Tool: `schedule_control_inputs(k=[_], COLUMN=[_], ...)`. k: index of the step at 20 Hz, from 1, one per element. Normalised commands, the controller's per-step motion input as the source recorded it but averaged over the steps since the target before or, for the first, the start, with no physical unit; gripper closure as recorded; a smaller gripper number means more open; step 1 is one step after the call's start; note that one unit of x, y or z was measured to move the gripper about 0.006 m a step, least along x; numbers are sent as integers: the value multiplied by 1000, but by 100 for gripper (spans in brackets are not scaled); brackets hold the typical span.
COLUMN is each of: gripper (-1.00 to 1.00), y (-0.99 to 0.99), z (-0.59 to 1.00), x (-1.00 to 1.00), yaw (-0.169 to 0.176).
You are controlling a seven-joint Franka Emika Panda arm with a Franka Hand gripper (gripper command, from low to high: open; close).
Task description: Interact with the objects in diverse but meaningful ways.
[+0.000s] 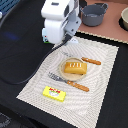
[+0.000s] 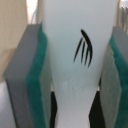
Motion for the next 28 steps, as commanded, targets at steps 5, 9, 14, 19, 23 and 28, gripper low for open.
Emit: schedule_control_inputs(k=[5,9,14,19,23,28], gripper=[100,100,100,100,100,100], y=[-880,-786,-872,-905,-864,-470], z=[0,-14,-143,-172,-208,-202], x=[0,0,7,17,51,270], yaw=[-51,-63,-28,-9,-33,-26])
